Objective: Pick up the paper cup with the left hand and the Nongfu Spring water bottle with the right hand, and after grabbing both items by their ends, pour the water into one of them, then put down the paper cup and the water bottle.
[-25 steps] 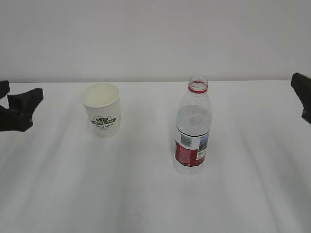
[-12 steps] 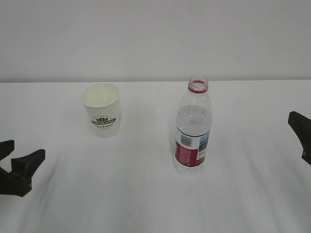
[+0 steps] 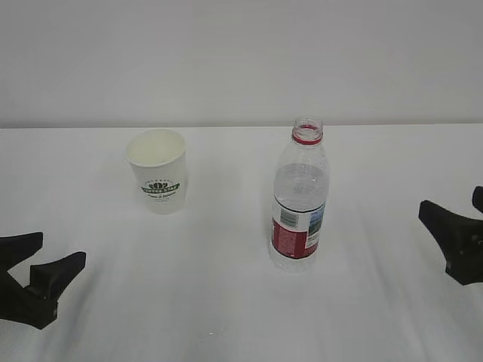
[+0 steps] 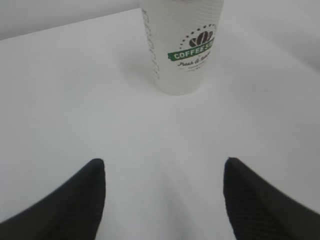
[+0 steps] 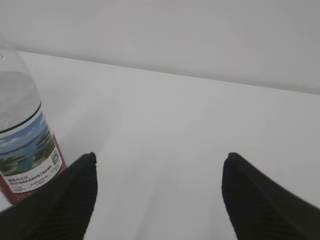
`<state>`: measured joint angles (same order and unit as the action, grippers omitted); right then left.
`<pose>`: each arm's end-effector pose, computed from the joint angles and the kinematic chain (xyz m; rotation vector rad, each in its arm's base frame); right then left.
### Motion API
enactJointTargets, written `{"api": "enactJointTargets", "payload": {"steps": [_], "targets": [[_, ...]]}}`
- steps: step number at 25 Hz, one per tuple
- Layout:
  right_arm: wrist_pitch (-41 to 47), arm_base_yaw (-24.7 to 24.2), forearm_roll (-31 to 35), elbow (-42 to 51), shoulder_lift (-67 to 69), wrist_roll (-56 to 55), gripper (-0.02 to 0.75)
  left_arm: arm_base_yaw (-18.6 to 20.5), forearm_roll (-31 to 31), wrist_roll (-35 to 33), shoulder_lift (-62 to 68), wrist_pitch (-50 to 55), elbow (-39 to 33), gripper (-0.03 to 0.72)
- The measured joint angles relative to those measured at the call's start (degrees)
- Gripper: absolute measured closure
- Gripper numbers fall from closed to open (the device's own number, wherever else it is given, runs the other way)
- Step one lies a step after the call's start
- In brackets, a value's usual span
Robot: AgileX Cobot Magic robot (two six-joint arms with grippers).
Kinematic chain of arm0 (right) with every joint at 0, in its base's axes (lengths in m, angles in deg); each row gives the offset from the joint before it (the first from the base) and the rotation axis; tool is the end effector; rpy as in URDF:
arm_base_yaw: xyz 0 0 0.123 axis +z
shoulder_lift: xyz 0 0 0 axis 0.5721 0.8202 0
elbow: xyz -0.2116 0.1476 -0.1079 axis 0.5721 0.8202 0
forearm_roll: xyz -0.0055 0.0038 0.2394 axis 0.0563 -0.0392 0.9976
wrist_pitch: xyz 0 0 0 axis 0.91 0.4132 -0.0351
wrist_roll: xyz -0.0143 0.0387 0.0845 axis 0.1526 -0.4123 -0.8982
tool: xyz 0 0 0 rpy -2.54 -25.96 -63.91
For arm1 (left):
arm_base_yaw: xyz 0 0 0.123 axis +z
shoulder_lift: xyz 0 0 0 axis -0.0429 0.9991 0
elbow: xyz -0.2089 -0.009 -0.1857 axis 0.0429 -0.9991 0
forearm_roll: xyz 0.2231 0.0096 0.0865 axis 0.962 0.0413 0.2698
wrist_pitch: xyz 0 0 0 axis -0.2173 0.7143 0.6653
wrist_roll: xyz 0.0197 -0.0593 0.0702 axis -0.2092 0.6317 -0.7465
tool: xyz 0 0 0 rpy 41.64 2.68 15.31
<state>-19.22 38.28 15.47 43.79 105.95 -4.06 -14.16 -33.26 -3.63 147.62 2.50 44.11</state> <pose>0.1807 0.0293 0.1717 -0.2817 1.8273 0.1577 0.1873 -0.0545 0.1184 0.3937 1.9316 -0.2389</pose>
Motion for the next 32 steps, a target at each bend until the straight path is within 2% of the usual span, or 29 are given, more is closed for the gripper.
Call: {"api": "enactJointTargets", "payload": {"steps": [8, 16, 24, 32], "targets": [[-15.5, 0.0, -0.7, 4.9, 10.0, -0.4, 0.151, 0.0, 2.7, 0.0, 0.0, 0.0, 0.0, 0.17], [-16.3, 0.0, -4.4, 6.8, 12.7, -0.4, 0.15, 0.0, 8.5, 0.0, 0.0, -0.1, 2.6, 0.172], [-16.6, 0.0, -7.1, 6.8, 12.7, -0.4, 0.15, 0.0, 9.4, 0.6, 0.0, -0.3, 3.2, 0.172], [-16.7, 0.0, -7.1, 6.8, 12.7, -0.4, 0.151, 0.0, 9.3, 6.9, 0.0, -0.3, 3.2, 0.172]]}}
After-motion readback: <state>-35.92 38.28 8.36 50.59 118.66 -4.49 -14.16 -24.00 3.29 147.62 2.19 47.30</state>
